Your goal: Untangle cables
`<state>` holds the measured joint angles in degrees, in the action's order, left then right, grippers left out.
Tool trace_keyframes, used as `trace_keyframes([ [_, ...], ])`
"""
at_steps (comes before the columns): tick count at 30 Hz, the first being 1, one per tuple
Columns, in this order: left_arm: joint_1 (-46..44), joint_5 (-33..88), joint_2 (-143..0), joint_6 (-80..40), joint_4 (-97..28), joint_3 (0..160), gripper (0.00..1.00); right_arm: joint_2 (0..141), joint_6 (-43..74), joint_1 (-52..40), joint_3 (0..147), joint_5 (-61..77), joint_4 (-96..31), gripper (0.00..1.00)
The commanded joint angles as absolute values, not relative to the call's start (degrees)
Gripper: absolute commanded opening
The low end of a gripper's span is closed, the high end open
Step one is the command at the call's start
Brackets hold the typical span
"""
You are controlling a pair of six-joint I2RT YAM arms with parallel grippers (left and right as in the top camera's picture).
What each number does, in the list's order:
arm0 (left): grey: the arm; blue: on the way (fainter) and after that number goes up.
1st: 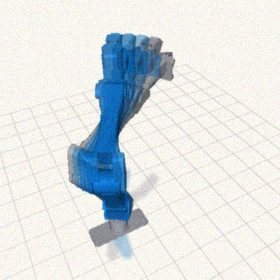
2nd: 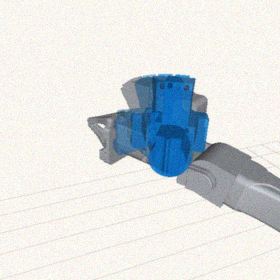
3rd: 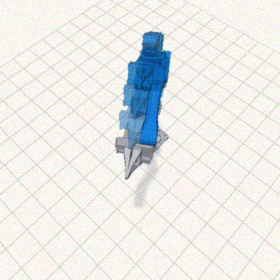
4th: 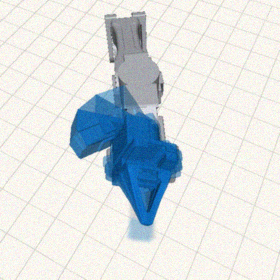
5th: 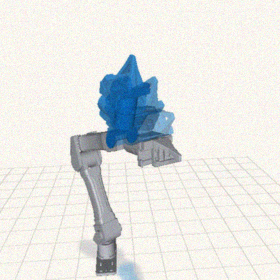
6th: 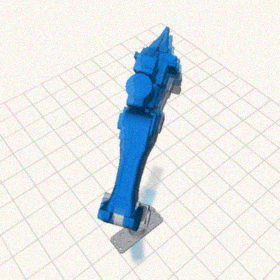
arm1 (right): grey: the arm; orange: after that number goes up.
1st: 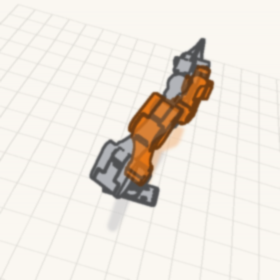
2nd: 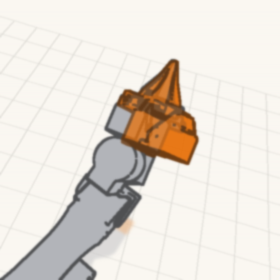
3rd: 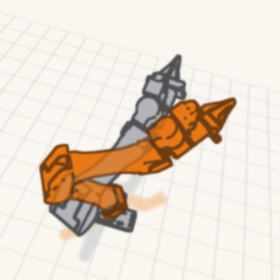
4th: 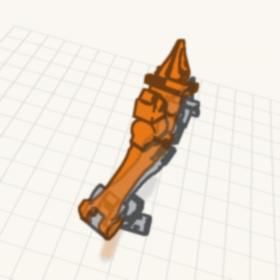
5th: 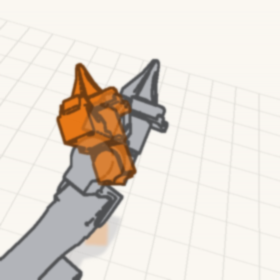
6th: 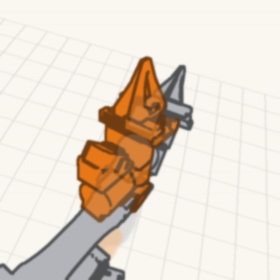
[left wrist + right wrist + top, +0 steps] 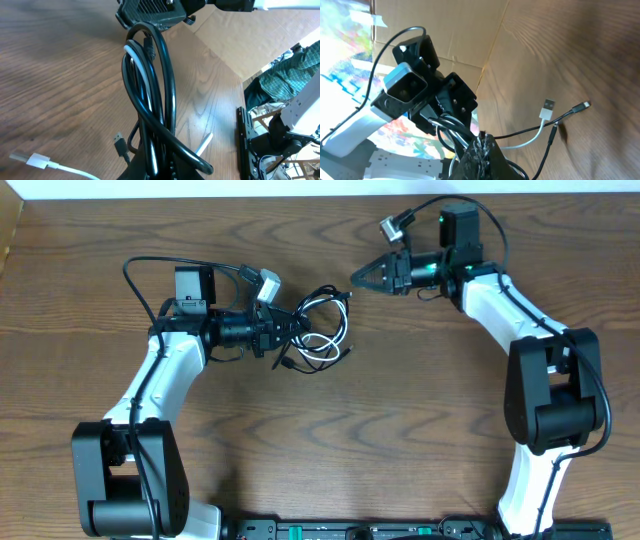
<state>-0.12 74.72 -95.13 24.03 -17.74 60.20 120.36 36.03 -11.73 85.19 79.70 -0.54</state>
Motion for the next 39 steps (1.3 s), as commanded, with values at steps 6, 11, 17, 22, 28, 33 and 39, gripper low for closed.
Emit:
trace_keyframes([
  [6,-0.1,75.4,-94.0,23.7,-17.6,60.1,0.07,118.7,36.6,-14.1,85.8,79.7,-0.7,0.01],
  [11,-0.1,75.4,-94.0,23.7,-17.4,60.1,0.07,118.7,36.6,-15.7,85.8,81.4,-0.7,0.01],
  [17,-0.1,72.1,-94.0,23.0,-17.4,60.1,0.08,118.7,36.6,-16.7,85.8,83.6,-1.0,0.01],
  [22,-0.1,69.4,-94.0,21.7,-17.4,60.1,0.07,118.7,36.6,-17.0,85.4,84.2,-1.1,0.01],
  [28,-0.1,69.6,-94.0,21.7,-17.4,60.1,0.08,118.7,34.3,-17.0,84.7,84.2,-3.3,0.01],
  [33,-0.1,68.1,-94.0,17.1,-14.7,60.1,0.07,118.7,26.6,-17.0,84.7,82.8,-11.6,0.01],
  [39,-0.2,57.5,-94.0,11.3,-12.8,60.1,0.07,118.7,19.0,-18.3,84.7,81.4,-19.6,0.01],
])
